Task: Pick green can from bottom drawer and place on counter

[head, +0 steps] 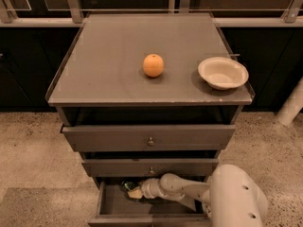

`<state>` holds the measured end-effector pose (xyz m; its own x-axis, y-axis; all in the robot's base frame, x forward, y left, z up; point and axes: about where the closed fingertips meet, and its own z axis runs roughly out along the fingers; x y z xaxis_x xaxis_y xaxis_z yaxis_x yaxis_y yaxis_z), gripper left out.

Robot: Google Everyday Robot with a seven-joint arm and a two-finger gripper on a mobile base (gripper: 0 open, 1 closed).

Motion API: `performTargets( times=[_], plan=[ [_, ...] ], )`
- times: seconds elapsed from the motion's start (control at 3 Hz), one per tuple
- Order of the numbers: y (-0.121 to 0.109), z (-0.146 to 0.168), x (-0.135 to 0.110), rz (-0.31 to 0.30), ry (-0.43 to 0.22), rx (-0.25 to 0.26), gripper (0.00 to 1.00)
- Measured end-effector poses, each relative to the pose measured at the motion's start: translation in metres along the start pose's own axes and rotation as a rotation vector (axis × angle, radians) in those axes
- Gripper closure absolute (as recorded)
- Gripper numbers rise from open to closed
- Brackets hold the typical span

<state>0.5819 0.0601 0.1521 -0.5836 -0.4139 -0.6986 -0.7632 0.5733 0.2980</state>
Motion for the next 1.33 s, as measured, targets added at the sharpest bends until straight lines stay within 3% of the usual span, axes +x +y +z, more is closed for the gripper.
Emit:
performTargets(
  times=[0.33, 0.67, 1.33],
  plan=[
    [0.013, -0.002, 0.032, 0.103, 0.031, -0.037, 1.00],
    [0.026, -0.022, 0.049, 0.150, 0.063, -0.039, 1.00],
    [0.034, -0.095, 0.036, 0.114, 0.067, 0.052, 1.00]
  ],
)
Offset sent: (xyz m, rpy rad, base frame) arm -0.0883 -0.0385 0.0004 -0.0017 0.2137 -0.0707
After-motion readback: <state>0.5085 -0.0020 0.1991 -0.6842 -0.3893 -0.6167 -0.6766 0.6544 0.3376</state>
